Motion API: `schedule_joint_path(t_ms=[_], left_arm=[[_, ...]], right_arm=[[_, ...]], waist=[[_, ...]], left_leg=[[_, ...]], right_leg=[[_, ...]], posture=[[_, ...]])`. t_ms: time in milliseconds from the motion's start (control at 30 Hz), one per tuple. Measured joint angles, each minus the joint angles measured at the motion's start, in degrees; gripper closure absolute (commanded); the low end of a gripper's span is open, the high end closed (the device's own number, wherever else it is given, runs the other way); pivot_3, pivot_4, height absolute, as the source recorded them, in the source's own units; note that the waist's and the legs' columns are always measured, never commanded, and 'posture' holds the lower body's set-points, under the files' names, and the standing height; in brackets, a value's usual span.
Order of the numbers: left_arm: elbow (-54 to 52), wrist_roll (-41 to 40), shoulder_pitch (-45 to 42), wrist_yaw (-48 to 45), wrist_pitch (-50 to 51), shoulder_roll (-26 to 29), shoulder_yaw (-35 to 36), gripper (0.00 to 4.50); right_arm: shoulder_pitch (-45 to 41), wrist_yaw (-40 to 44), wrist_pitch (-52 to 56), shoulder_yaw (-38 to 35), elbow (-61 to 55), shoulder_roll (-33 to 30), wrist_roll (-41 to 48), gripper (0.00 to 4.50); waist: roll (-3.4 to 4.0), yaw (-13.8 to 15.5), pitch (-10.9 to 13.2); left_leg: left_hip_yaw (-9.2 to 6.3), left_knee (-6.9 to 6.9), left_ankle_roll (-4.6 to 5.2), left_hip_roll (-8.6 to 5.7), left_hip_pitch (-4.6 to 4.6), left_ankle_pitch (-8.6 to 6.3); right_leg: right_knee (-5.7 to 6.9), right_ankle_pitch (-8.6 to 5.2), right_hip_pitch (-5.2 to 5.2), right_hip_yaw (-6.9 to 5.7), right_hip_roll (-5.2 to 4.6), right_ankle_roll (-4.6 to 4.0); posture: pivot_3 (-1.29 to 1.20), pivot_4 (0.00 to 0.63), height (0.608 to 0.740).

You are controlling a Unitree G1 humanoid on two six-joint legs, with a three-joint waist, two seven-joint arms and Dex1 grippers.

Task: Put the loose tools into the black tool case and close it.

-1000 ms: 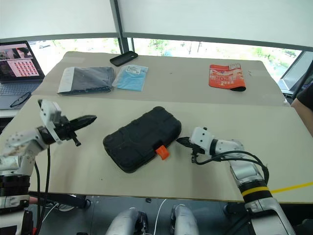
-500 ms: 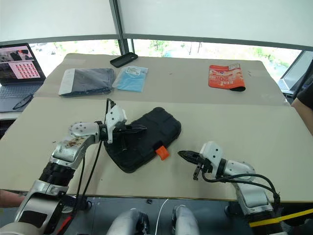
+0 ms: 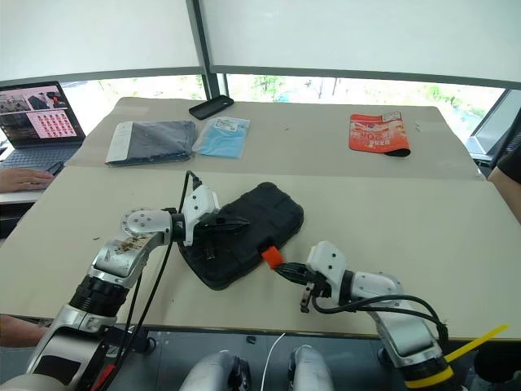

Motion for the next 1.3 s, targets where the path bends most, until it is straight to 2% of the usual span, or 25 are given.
schedule_joint_path(t_ms=[633, 967, 1300], left_arm=[[-2.08, -0.19, 2.16, 0.94, 0.75, 0.57, 1.48, 4.41], [-1.98, 0.13, 2.23, 1.24, 0.77, 0.31, 1.54, 4.41], [-1.96, 0.18, 2.12, 0.77, 0.74, -0.93, 1.33, 4.41]], right_arm=[[-5.17, -1.17, -0.72, 0.82, 8.03, 7.86, -1.92, 4.50], [-4.13, 2.79, 2.67, -1.24, 1.92, 5.86, 4.18, 4.50], [-11.01, 3.03, 0.10, -1.67, 5.04, 6.68, 4.01, 4.50]], waist=[[0.03, -0.14, -0.04], [0.03, -0.17, -0.04], [0.15, 0.14, -0.14]], left_leg=[[-0.01, -0.06, -0.09, 0.04, 0.04, 0.01], [-0.02, -0.08, -0.20, 0.04, 0.08, -0.09], [-0.01, -0.09, -0.16, 0.00, 0.03, -0.27]], right_leg=[[0.01, -0.04, -0.02, 0.05, -0.07, -0.02], [0.00, -0.04, -0.01, 0.05, -0.10, -0.03], [-0.14, -0.08, 0.05, -0.03, -0.10, 0.02]], posture=[[0.00, 0.150, 0.740], [0.00, 0.150, 0.740], [0.00, 0.150, 0.740]])
